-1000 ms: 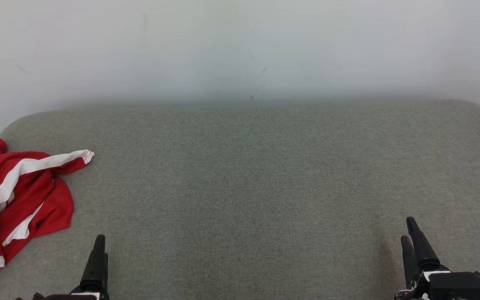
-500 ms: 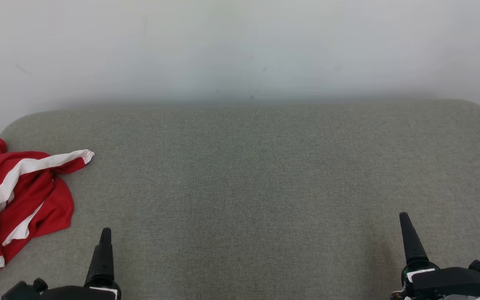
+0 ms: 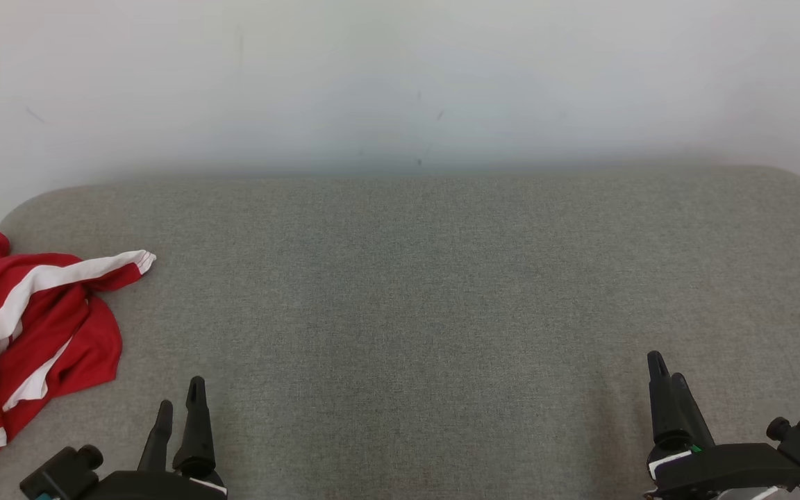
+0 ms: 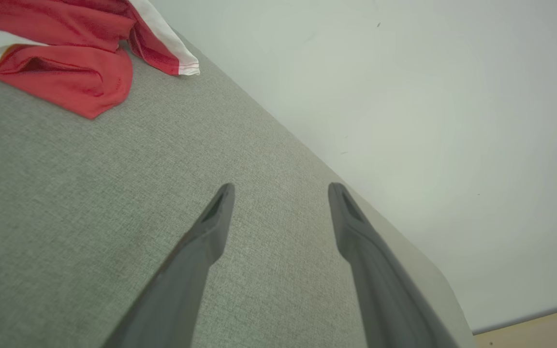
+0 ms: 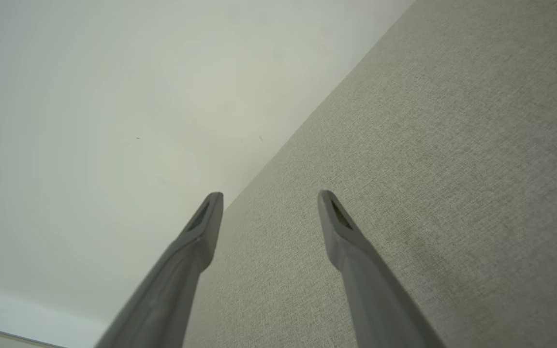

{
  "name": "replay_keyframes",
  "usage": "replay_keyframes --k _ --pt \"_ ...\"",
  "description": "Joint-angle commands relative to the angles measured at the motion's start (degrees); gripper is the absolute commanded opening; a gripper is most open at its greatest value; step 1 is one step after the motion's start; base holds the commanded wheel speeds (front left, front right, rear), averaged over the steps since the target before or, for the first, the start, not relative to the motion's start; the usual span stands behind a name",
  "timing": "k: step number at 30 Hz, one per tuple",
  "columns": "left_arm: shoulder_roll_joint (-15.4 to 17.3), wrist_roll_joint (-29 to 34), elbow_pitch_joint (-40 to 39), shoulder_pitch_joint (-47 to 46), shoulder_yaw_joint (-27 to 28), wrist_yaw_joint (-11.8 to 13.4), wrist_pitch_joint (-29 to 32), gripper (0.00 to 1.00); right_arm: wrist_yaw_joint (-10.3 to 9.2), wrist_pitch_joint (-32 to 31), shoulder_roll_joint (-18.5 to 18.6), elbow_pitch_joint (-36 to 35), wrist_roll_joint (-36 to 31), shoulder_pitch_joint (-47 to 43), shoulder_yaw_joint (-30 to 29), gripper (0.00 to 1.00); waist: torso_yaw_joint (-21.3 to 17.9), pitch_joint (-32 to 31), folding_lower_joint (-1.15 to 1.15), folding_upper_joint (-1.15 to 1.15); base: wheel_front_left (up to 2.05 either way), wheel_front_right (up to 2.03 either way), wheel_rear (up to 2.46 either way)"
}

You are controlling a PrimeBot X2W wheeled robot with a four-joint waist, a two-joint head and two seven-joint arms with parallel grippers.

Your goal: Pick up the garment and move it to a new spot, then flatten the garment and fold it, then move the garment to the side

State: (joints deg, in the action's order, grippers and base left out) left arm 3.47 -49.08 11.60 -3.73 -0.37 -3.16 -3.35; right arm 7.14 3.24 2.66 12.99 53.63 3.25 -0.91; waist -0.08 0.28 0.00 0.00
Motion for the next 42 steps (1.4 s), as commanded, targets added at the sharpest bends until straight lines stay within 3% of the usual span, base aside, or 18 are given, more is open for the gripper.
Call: replay_keyframes --k 1,16,42 --pt "0.47 2.78 -1.01 -1.23 -0.57 0.44 -0.68 1.00 0.31 0.80 0.37 -0.68 -3.26 0.33 0.19 1.00 -0.01 -0.03 0.00 0.00 0.00 0.00 0.00" --pt "1.62 13.41 -0.68 -1.32 -2.80 1.81 -3.41 1.00 0.35 2.69 0.15 -0.37 -17.06 0.26 1.16 1.00 0.15 -0.30 0.00 0.00 0.00 0.00 0.00" --pt "3.56 28.58 -1.29 -0.69 -5.39 3.84 -7.28 1.00 0.44 2.28 0.22 -3.50 -32.61 -1.14 2.21 1.00 0.54 -0.76 0.00 0.00 0.00 0.00 0.00"
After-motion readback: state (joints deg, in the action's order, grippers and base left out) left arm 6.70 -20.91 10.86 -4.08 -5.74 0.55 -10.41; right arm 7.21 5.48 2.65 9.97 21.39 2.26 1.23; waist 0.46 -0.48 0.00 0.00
